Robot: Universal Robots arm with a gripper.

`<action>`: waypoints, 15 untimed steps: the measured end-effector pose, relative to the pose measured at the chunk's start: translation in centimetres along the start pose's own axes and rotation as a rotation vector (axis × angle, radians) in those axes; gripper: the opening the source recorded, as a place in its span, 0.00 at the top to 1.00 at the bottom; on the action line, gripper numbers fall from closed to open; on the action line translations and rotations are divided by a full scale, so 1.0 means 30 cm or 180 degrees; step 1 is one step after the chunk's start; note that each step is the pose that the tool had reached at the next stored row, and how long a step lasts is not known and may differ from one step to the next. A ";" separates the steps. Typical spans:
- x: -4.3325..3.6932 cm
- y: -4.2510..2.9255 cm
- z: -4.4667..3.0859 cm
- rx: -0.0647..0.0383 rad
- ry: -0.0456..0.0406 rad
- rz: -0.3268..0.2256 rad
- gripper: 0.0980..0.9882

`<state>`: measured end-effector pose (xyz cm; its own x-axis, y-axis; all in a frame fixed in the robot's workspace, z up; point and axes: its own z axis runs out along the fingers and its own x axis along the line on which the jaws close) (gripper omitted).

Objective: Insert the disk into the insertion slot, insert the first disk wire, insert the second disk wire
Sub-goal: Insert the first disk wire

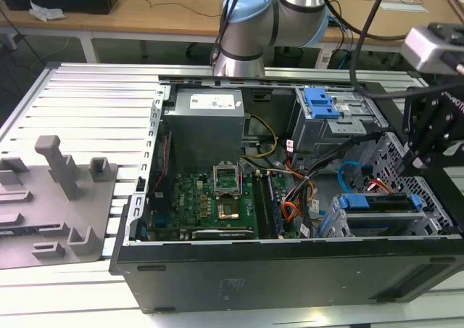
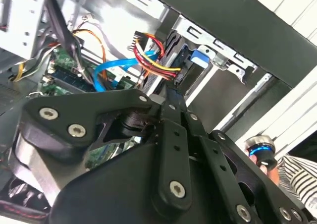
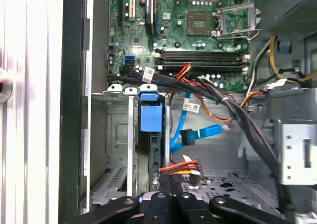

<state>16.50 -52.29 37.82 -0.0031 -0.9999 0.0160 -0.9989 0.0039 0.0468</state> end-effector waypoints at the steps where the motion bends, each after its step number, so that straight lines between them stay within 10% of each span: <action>1: -0.001 0.000 -0.005 0.0000 -0.0001 0.0000 0.99; 15: -0.001 0.070 -0.002 0.0000 0.0000 0.0000 0.99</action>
<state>14.39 -52.24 37.99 -0.0031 -0.9999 0.0159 -0.9989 0.0038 0.0468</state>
